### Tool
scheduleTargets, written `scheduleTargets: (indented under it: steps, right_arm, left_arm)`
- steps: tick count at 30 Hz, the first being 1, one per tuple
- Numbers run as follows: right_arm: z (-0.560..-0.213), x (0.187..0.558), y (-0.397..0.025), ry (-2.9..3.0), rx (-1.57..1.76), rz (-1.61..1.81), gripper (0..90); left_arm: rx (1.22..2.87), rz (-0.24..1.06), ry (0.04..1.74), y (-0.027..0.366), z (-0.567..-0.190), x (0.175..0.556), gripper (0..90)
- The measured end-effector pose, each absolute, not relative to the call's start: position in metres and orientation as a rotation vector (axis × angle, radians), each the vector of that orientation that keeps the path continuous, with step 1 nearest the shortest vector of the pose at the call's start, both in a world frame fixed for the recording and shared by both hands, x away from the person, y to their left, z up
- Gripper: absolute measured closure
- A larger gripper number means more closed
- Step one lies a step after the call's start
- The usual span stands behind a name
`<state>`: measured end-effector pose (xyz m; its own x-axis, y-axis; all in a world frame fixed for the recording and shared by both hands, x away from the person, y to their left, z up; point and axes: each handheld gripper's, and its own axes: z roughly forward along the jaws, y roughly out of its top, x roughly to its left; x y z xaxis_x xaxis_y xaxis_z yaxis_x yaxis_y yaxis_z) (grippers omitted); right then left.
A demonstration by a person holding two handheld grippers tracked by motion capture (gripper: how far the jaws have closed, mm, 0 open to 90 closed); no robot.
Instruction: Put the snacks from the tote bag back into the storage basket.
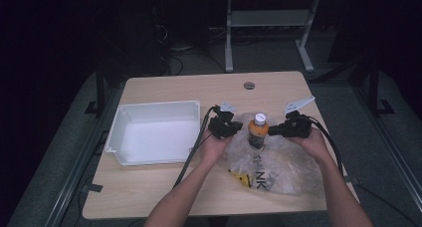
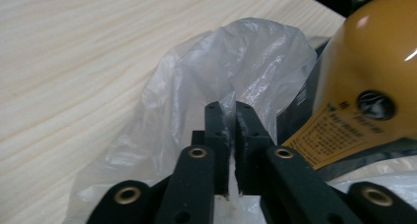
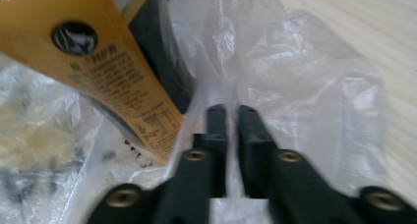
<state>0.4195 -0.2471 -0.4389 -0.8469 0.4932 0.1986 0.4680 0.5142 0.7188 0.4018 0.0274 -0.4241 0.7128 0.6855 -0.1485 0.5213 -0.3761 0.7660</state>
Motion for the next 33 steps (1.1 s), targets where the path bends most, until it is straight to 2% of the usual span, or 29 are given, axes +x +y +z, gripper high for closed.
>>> scheduleTargets:
  steps: [12, 28, 31, 33]
  right_arm:
    - [-0.446, 0.420, -0.250, 2.725, 0.925, 1.175, 89.8]
    - [-0.456, 0.419, -0.249, 2.748, 0.978, 1.099, 89.7]
    - [-0.455, 0.419, -0.250, 2.740, 0.979, 1.105, 89.1]
    - [-0.452, 0.418, -0.250, 2.723, 0.972, 1.105, 84.3]
  left_arm:
    - [2.103, 0.273, 0.955, 0.010, -0.442, 0.397, 89.1]
    - [2.143, 0.262, 0.990, 0.010, -0.463, 0.397, 89.0]
    - [2.134, 0.253, 0.991, 0.012, -0.460, 0.397, 86.2]
    - [2.126, 0.255, 0.995, 0.013, -0.458, 0.397, 82.2]
